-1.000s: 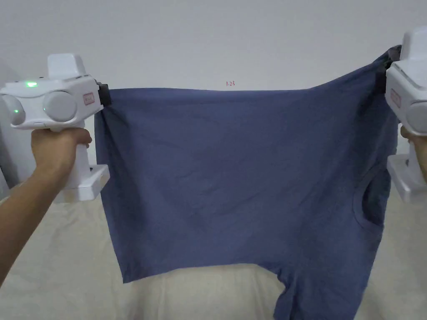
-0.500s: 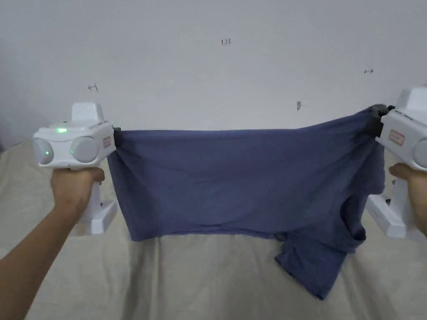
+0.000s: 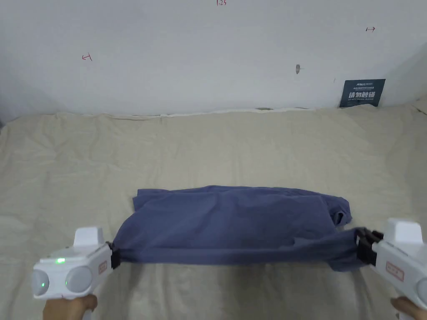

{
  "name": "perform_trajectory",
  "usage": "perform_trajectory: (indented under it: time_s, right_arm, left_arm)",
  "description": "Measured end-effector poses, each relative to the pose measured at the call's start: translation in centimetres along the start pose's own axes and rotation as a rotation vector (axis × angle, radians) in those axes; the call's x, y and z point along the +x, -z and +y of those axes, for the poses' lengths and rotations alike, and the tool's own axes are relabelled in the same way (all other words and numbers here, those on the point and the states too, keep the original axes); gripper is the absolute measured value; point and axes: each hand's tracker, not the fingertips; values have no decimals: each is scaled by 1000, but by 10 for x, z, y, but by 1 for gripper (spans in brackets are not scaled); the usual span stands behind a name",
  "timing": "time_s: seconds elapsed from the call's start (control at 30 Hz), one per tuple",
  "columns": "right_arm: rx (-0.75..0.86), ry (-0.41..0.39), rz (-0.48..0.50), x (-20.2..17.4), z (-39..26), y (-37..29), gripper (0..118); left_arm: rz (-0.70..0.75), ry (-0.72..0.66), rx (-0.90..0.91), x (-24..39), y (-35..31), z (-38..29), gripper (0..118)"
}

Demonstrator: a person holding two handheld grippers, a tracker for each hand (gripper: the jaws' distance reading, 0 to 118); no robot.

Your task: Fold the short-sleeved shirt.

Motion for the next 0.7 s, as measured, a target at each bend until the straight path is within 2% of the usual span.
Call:
perform_trajectory:
  time_s: [0.23,0.47,0.67,0.7]
  right_arm:
    - [-101,114,-20,13,-98,-61,3]
    - [-209,196,-34,27,-165,-112,3]
    - [-352,200,-96,27,-199,-120,3]
    - [-337,209,-82,25,-203,-119,3]
  left_arm:
    - [15,-41,-112,-17,-43,-99,5]
    - [18,-67,-163,-17,-104,-150,5]
    - [19,-48,-188,-32,-118,-186,5]
    - [20,-55,-181,-32,-119,-187,5]
